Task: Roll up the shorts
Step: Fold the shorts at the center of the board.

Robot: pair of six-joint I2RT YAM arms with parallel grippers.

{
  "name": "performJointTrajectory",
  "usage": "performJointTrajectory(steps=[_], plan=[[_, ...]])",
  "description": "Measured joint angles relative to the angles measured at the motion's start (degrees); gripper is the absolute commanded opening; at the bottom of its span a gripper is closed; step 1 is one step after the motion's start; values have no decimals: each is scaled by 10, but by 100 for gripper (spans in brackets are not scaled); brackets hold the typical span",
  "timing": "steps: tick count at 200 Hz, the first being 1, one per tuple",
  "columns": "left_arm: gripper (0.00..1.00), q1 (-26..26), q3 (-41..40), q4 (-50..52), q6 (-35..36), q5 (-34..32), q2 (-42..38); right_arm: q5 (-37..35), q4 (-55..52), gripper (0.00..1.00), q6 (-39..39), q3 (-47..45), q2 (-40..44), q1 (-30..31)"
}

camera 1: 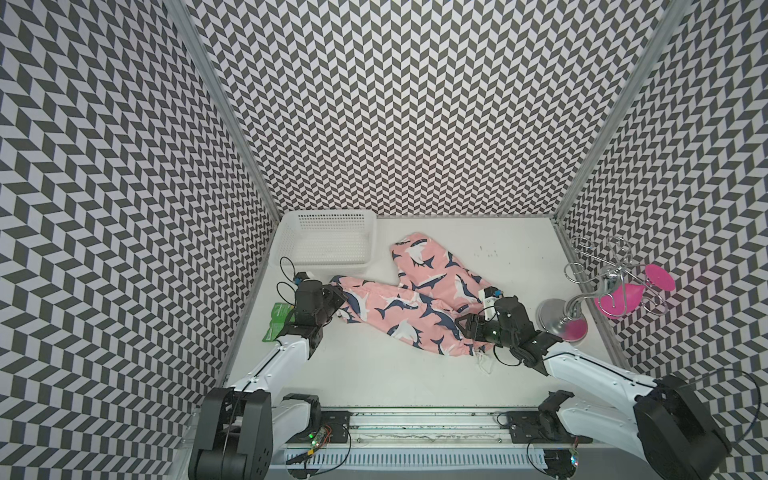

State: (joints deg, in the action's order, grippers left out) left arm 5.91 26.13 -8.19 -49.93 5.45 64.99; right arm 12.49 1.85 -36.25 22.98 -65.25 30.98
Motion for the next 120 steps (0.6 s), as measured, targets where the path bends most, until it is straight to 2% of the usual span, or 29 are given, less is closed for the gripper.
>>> performJointTrajectory(steps=[10, 21, 28, 35, 40, 60, 81, 120], plan=[[15, 2, 0, 1, 1, 0, -1, 0, 6, 50, -1, -3, -1, 1], [13, 6, 0, 3, 4, 0, -3, -2, 16, 28, -3, -7, 0, 2], [8, 8, 0, 3, 5, 0, -5, -4, 18, 16, -5, -8, 0, 2], [2, 12, 0, 5, 7, -2, -7, -6, 21, 4, -4, -8, 0, 3], [0, 15, 0, 6, 13, -3, -8, -8, 24, 0, -4, -8, 2, 3], [0, 37, 19, 34, 31, -18, -9, -20, 22, 0, 2, -7, 23, 3], [0, 58, 59, 64, 61, -33, -10, -33, 0, 0, 11, -6, 89, 3], [0, 64, 115, 97, 119, -48, -41, -41, -61, 0, 37, -6, 337, 4]])
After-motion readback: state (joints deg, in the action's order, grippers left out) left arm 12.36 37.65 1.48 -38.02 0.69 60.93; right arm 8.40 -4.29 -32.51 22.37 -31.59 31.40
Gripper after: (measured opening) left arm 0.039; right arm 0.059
